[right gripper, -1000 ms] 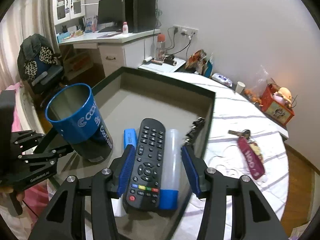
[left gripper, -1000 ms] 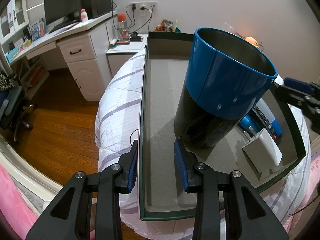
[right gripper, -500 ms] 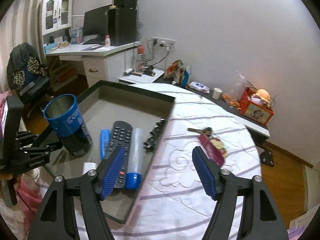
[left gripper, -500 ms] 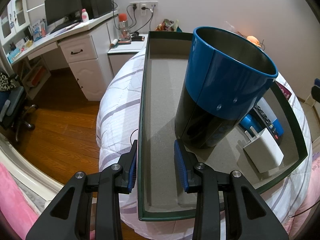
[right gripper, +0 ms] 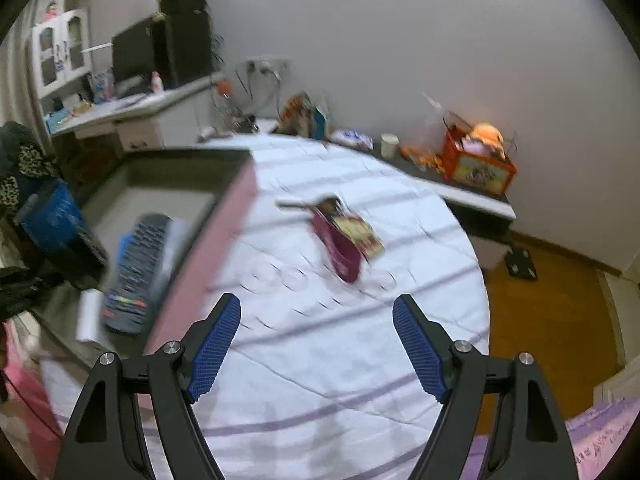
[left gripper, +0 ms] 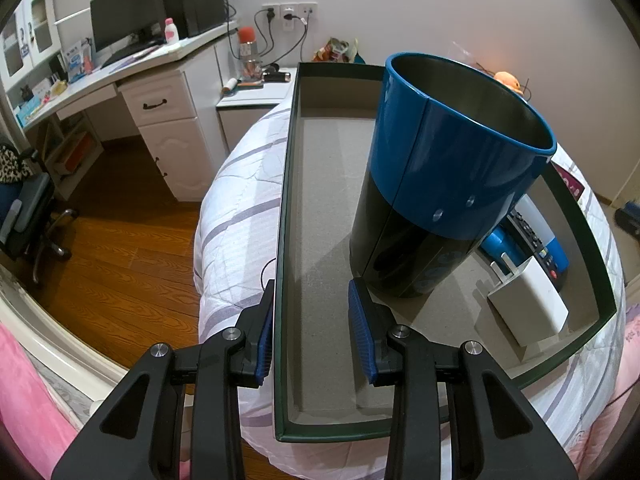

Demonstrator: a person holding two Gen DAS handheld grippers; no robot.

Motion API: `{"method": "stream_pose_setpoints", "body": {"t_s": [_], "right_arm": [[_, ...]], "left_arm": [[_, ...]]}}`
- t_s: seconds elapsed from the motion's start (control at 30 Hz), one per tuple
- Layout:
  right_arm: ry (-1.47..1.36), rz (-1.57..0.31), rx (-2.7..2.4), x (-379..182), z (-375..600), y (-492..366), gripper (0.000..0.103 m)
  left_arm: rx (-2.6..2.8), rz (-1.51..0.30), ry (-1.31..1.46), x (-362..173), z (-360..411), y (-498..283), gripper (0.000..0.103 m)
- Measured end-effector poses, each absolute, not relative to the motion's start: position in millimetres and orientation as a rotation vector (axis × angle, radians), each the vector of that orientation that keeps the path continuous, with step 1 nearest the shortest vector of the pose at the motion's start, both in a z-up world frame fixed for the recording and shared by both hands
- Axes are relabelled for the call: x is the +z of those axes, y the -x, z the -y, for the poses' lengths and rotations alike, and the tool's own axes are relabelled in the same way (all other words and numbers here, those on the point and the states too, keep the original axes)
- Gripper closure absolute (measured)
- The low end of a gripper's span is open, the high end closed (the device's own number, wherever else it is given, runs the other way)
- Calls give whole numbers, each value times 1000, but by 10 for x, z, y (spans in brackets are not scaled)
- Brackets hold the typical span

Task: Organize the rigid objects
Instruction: 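Move the right tool to the keys and grasp the pink strap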

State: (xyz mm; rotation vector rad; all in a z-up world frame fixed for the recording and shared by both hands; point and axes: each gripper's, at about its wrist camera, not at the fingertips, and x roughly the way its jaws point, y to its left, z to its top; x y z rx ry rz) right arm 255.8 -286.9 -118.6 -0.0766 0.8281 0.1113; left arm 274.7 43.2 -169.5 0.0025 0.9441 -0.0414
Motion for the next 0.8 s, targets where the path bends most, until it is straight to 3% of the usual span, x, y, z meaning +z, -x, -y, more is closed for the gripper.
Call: {"method": "stream_pose_setpoints", "body": {"t_s": [0.6, 0.67, 0.7, 0.8], "right_arm": [[14, -855, 141, -1628, 3081, -3307, 23], [-19, -869, 162, -1658, 3103, -3343, 44], [-31, -885, 176, -1681, 3108, -3350, 63], [-25, -913, 189, -1729, 3099, -3297, 85]], "left_arm": [[-31, -947, -14, -1685, -442, -2715, 69], [-33, -946, -13, -1686, -436, -2720, 69], [-33, -947, -13, -1685, -440, -2716, 68], [-33, -947, -13, -1684, -446, -2714, 68]]}}
